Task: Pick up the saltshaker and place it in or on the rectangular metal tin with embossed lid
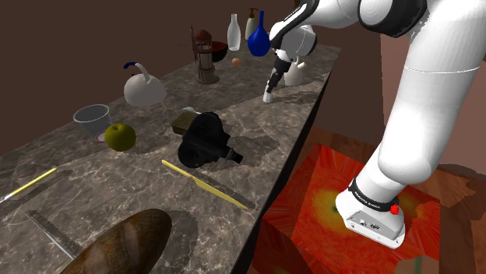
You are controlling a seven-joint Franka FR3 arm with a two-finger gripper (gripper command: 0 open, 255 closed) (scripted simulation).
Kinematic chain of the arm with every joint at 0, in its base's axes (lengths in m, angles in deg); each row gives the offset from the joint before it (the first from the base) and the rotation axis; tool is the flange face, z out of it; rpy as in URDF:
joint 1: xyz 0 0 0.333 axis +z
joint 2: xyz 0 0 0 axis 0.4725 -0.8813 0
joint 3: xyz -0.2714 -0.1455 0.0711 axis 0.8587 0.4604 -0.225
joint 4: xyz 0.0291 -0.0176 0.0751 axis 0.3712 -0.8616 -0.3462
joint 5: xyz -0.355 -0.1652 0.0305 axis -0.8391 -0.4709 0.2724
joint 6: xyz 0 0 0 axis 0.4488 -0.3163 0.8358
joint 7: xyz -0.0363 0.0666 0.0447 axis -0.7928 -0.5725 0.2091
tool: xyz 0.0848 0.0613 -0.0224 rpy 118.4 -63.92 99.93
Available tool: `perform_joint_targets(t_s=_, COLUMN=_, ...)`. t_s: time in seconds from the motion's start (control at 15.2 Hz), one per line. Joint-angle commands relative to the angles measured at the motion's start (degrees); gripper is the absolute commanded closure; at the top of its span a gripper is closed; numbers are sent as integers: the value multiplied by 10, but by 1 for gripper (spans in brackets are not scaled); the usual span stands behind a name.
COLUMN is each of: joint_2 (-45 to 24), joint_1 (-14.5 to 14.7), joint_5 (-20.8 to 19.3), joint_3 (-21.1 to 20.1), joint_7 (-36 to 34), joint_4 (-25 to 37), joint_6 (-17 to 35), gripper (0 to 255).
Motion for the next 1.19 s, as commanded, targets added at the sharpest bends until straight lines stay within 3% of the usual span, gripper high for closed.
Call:
perform_joint_targets(t_s=0.0, joint_2=0, joint_1=0, joint_5=0, joint_3=0, joint_7=0, joint_4=0, joint_6=0, gripper=0)
perform_joint_targets(t_s=0.07, joint_2=0, joint_1=0, joint_5=0, joint_3=0, joint_7=0, joint_4=0, joint_6=0, gripper=255)
perform_joint_targets(t_s=0.66, joint_2=0, joint_1=0, joint_5=0, joint_3=0, joint_7=0, joint_4=0, joint_6=0, gripper=255)
perform_joint_targets(t_s=1.12, joint_2=31, joint_1=6, joint_5=-31, joint_3=10, joint_7=-29, joint_4=16, joint_6=-39, gripper=255)
